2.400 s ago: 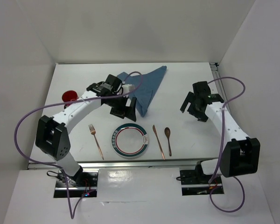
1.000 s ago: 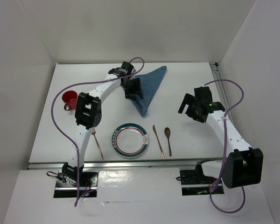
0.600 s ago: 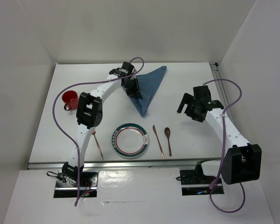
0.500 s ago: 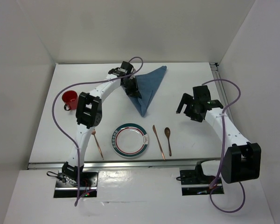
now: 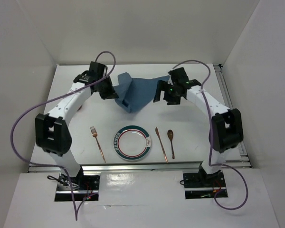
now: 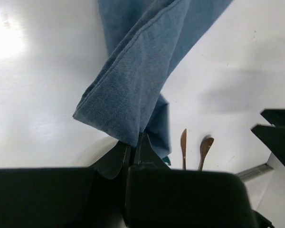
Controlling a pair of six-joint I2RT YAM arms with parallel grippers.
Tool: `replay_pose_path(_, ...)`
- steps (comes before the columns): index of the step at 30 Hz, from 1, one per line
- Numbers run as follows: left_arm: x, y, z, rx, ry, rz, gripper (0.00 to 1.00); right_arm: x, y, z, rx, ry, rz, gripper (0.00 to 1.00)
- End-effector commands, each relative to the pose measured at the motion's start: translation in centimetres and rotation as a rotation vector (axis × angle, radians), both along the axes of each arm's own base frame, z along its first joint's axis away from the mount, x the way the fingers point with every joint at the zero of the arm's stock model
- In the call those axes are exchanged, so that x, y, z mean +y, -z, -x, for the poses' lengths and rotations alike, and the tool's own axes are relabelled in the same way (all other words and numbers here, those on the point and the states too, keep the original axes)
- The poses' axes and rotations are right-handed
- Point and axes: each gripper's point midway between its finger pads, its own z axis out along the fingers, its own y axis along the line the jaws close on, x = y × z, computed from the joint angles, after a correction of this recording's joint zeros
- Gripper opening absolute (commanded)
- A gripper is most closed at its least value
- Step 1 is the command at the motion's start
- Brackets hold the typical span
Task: Set the dinner table for one person
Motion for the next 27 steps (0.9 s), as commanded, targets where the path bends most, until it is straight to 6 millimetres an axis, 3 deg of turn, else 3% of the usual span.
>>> replay_pose_path(1,2.0,-0.4,1.5,-0.051,-0.114,-0.027,0.0,5.3,-0.1,-2.7,-0.038,-0.14,-0.031,0.96)
replay_pose_path(2,2.8,1.8,2.9,-0.008,-0.149,-0.051,0.0,7.0,-1.3,-3.6,-0.068,-0.16,-0.016,0.96)
replay_pose_path(7,4.4,3.9,5.5,0.038,-0.302,-0.072,0.0,13.2,-0.1,-6.0,-0.089,-0.235,-0.017,0.88)
replay_pose_path(9,5.8,3.3,5.5,0.02,-0.385,-0.089,0.0,14.7,0.2,-6.5,-0.095,-0.243,-0.02,0.85)
replay_pose_path(10,6.3,3.2,5.6,0.013,-0.4,-0.094,0.0,15.4,1.6,-6.6,-0.072,-0.254,-0.011,0.83)
replay_pose_path(11,6.8,3.1,5.5,0.002,-0.423,-0.09,0.0,16.8,0.6,-6.8,-0.101,-0.273,-0.024,0.83)
replay_pose_path(14,8.3,2.2,4.9,-0.022,-0.477,-0.07,0.0,19.0,1.1,-7.3,-0.109,-0.301,-0.03,0.78)
replay_pose_path(19,9.7,2.1,5.1,0.013,-0.572,-0.037,0.0,21.2,1.8,-6.6,-0.094,-0.331,-0.053,0.72)
replay_pose_path(27,10.5,2.9,6.4,0.019,-0.632,0.029,0.0,25.5,3.1,-3.1,-0.046,-0.465,-0.131,0.7)
